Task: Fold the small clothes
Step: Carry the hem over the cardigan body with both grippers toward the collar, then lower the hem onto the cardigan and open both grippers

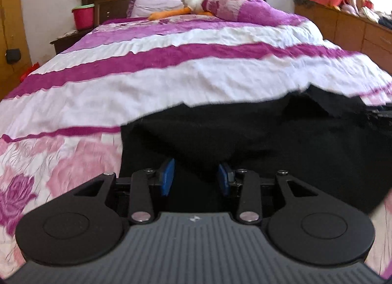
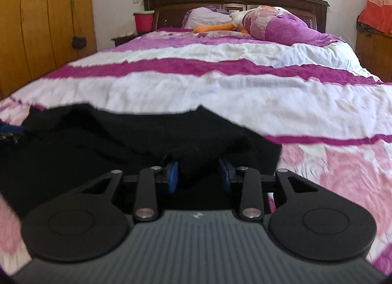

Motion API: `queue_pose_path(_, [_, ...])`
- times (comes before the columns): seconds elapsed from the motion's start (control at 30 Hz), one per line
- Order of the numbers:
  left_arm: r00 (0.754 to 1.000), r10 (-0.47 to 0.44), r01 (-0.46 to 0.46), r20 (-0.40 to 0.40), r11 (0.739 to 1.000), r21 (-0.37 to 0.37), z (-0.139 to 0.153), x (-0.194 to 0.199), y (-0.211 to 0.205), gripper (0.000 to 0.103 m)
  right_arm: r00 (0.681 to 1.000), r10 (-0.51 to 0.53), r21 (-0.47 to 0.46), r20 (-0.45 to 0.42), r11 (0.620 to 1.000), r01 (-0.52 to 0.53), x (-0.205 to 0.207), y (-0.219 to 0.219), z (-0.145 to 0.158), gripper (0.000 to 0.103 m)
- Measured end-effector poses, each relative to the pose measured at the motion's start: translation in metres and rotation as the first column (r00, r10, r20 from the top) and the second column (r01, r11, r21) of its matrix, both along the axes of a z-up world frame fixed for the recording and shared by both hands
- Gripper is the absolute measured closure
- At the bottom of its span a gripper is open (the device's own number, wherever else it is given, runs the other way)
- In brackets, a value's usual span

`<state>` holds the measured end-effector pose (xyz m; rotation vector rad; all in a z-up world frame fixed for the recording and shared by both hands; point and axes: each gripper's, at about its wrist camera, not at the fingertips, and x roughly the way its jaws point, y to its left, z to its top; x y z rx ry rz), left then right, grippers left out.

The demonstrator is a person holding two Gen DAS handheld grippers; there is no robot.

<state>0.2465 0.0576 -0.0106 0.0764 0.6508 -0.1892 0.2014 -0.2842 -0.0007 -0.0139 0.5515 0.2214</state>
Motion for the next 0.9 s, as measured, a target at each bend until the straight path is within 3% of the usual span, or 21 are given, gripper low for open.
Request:
queue_pose_path(0.27, [0.986,0.160,-0.157,0.041,0.985,-0.070,0.010,0.050,0.017,0.059,0.988,-0.151,0.204,-0.016,0.967,0.151,0.047,-0.017,0.009,0.065])
queue_pose_path(0.53, [0.982,0.186,-0.183,0.018,0.977,-0.109,0.021,0.052,0.036,0.058,0.979,-0.205,0.206,-0.009,0.957,0.202,0.034,-0.030,0.017,0.057])
queue_pose_path(0.63, [0.985,0.172,-0.173,-0.022,0.969,-0.176,0.031,0.056,0.043,0.058,0.981,-0.194,0.215,-0.021,0.957,0.194,0.026,-0.033,0.022,0.057])
queue_pose_path(0.73, [0.985,0.172,-0.175,-0.032,0.960,-0.221,0.044,0.055,0.050,0.058,0.983,-0.185,0.234,-0.019,0.955,0.184,0.019,-0.037,0.032,0.049])
queue_pose_path(0.9, [0.981,0.192,-0.188,-0.003,0.959,-0.214,0.063,0.045,0.055,0.058,0.985,-0.174,0.266,0.007,0.950,0.166,0.006,-0.044,0.053,0.044])
